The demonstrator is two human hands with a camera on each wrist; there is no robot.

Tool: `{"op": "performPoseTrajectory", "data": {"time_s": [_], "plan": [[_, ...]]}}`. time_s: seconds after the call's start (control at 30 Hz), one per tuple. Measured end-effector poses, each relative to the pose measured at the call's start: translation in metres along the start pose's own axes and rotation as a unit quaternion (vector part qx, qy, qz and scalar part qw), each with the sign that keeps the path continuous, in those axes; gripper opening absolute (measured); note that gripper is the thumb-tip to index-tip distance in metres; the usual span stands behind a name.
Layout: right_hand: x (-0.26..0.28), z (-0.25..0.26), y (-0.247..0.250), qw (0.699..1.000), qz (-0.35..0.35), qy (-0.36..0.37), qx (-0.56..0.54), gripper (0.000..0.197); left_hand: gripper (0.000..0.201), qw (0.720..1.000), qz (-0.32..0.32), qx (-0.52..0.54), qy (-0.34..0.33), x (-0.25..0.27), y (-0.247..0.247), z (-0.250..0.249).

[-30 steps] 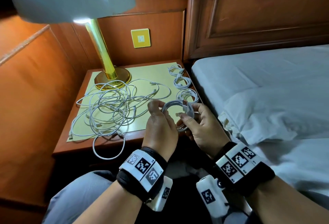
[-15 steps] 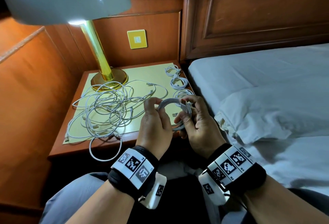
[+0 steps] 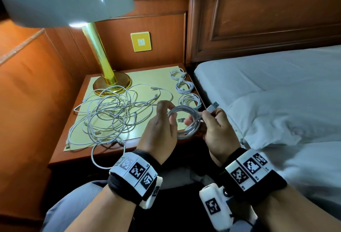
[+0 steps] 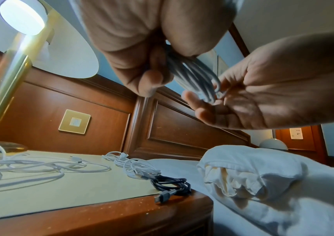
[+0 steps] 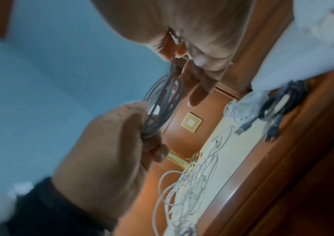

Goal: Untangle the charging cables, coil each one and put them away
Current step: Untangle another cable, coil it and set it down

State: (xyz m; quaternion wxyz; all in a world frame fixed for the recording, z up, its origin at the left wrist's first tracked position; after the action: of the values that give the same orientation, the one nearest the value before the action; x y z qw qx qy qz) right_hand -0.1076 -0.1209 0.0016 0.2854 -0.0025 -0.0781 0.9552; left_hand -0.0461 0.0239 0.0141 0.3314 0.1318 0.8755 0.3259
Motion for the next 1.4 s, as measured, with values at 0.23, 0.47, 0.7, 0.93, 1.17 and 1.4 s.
{"op": "performPoseTrajectory", "data": {"time_s": [0.23, 0.47, 0.7, 0.93, 1.17, 1.4], "plan": [[-0.004, 0.0, 0.004, 0.97, -0.008, -0.165, -0.177, 0.011, 0.015, 0.994, 0.05, 0.04, -0.083, 0.004, -0.001, -0.007], [0.006, -0.004, -0.006, 0.986, 0.032, -0.105, -0.126, 0.028, 0.017, 0.994, -0.018, 0.034, -0.098, 0.003, 0.002, -0.002], [0.007, -0.005, -0.006, 0.989, 0.098, 0.056, 0.095, 0.024, 0.022, 0.994, -0.073, 0.026, -0.074, 0.001, 0.007, 0.003], [0.007, -0.006, -0.005, 0.993, 0.078, 0.029, 0.078, 0.017, 0.025, 0.993, -0.066, 0.04, -0.094, 0.003, 0.002, -0.004], [0.004, -0.001, 0.0, 0.977, 0.054, 0.098, 0.182, 0.032, 0.017, 0.994, -0.075, 0.033, -0.078, -0.003, 0.0, -0.003], [-0.002, -0.005, -0.001, 0.999, 0.035, 0.019, -0.001, 0.018, 0.017, 0.995, -0.054, 0.037, -0.075, -0.007, -0.001, -0.005]]}}
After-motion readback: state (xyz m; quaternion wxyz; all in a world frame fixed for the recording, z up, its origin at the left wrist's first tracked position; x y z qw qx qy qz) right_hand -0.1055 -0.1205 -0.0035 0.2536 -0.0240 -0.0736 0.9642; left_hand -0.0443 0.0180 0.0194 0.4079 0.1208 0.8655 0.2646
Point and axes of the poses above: each hand's wrist, its own x-axis away from the middle knuckle, its own y-axis out of the back of the hand, z = x × y, the point moved 2 cm from there along -x, towards the middle knuckle, and after that the axes turned 5 degrees about -x, right-handed, at the moved point
